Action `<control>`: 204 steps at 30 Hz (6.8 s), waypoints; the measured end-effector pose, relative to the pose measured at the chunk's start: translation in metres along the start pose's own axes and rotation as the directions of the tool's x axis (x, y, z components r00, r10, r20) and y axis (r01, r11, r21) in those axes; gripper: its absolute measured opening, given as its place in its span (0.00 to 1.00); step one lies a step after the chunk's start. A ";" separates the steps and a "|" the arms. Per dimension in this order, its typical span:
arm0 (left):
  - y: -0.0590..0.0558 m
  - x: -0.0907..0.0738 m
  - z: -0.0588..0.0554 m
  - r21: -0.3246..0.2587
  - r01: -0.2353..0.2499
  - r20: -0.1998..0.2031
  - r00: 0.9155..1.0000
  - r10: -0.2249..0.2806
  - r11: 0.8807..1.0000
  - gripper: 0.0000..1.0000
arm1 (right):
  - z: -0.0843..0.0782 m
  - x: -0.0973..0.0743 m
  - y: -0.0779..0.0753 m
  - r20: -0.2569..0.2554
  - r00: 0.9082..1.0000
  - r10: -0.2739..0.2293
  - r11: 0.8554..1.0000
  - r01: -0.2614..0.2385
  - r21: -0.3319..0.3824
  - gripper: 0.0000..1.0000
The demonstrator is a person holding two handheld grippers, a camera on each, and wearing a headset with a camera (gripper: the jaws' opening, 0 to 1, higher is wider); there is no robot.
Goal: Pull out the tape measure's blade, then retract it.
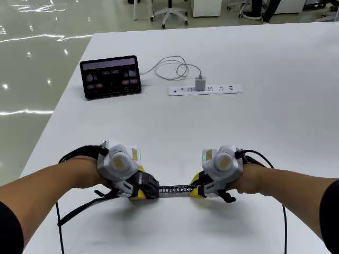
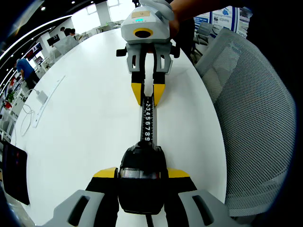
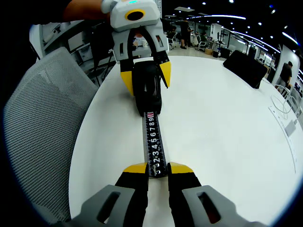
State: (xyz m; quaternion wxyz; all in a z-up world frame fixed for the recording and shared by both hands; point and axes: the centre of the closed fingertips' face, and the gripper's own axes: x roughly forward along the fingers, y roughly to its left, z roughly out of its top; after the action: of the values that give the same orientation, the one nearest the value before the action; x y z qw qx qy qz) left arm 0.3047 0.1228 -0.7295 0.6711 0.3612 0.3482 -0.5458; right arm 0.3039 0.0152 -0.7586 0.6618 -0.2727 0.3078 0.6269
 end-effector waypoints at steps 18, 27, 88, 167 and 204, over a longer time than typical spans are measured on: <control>-0.001 0.000 0.000 0.001 0.001 0.000 1.000 -0.001 1.000 0.33 | -0.023 -0.021 -0.003 0.004 1.000 -0.009 0.999 0.009 0.037 0.11; -0.001 0.000 0.000 0.002 0.004 -0.002 1.000 -0.004 1.000 0.33 | -0.028 -0.025 -0.004 0.002 1.000 -0.010 0.999 0.009 0.043 0.11; 0.000 0.001 0.001 -0.011 -0.002 0.004 1.000 0.002 1.000 0.33 | -0.073 -0.068 -0.011 -0.029 0.998 -0.052 0.996 0.054 0.065 0.11; 0.001 0.002 0.003 0.008 -0.006 0.019 1.000 0.006 1.000 0.34 | -0.107 -0.096 -0.019 -0.141 0.988 -0.061 0.996 0.069 0.054 0.12; 0.014 -0.011 -0.007 -0.171 -0.067 0.037 0.997 0.075 0.983 0.95 | -0.115 -0.101 -0.016 -0.231 0.971 -0.063 0.998 0.068 0.017 0.34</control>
State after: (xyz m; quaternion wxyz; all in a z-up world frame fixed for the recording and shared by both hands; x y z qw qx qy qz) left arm 0.3166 0.1364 -0.7221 0.7258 0.3030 0.3659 -0.4976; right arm 0.3098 -0.1384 -0.7589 0.6453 -0.3453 0.3809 0.5650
